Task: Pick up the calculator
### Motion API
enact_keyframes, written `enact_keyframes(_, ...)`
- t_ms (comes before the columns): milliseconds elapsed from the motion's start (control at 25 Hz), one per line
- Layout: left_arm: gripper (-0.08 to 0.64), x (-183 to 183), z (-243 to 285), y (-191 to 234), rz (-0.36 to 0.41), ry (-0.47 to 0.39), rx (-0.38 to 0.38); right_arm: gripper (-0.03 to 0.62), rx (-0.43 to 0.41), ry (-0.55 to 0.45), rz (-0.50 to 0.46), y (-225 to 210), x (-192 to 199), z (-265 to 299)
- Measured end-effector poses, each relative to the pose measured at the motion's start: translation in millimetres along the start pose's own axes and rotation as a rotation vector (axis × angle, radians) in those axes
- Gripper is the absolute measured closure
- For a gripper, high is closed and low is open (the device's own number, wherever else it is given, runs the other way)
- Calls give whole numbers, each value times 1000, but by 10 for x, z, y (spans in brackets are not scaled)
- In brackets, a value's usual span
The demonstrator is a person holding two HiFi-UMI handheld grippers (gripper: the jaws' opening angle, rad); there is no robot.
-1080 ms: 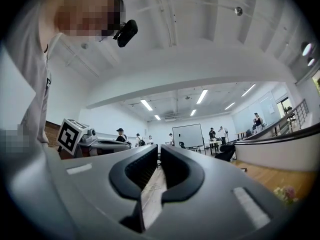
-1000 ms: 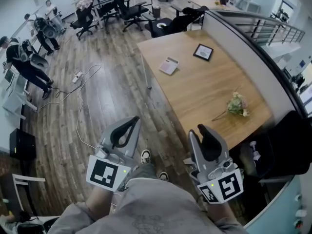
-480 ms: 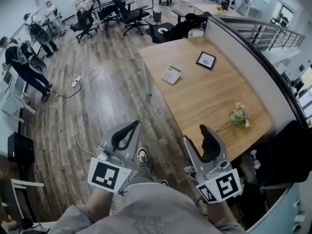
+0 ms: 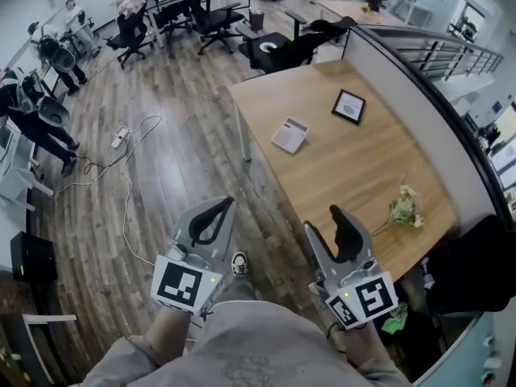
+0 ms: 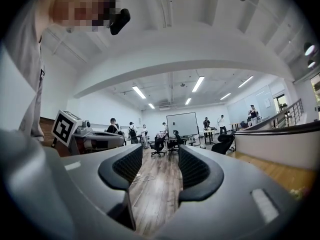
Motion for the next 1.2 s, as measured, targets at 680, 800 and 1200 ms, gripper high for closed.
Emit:
enact_keyframes(680,558,100,1264,1887,41,102,105,380,101,253,97,-330,796,1978)
enact_keyframes(800,558,189,1389,2070,31,134,118,380,113,287,115,-340,942,2172)
enact_keyframes(1200,558,433,1885,2312,0,211,158,380,136,410,163,-553,1423,2475)
Point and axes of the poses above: the fingertips, and each gripper's own axes: z forward along the fingers, y to its left, x out of its underside, the point moved 5 cm from there along -z, backward along the fingers, and after that the axes turned 14 degrees about -z, right-handed, at the moved point
